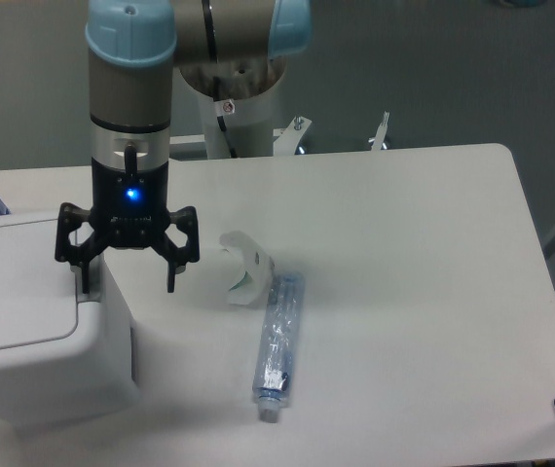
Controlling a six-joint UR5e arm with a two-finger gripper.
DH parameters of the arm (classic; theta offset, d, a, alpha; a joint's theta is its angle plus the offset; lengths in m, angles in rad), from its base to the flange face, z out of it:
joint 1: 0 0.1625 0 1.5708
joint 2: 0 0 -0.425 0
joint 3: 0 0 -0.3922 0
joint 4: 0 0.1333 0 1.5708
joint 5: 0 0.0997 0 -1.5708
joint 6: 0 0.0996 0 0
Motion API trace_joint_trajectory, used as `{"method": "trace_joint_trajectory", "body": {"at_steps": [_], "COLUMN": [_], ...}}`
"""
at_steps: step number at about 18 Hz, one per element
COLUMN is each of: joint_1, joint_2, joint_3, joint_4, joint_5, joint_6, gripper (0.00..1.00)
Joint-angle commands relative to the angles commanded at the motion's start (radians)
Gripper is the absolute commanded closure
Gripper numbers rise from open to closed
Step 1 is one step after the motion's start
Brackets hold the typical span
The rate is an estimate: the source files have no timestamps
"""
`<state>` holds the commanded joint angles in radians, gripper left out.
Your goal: Open the trash can
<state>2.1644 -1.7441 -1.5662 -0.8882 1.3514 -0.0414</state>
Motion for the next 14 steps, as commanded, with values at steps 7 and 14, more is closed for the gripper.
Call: {"method": "trace_joint_trajectory", "body": {"at_steps": [7, 14], "joint_1": [0.0, 0.0], "joint_2": [-0.005, -0.005], "joint_3": [0.005, 0.003], "joint_4": [0.0, 0.002], "joint_5": [0.008, 0.011], "joint_6": [0.003, 0.005], "gripper": [0.0, 0.0]}}
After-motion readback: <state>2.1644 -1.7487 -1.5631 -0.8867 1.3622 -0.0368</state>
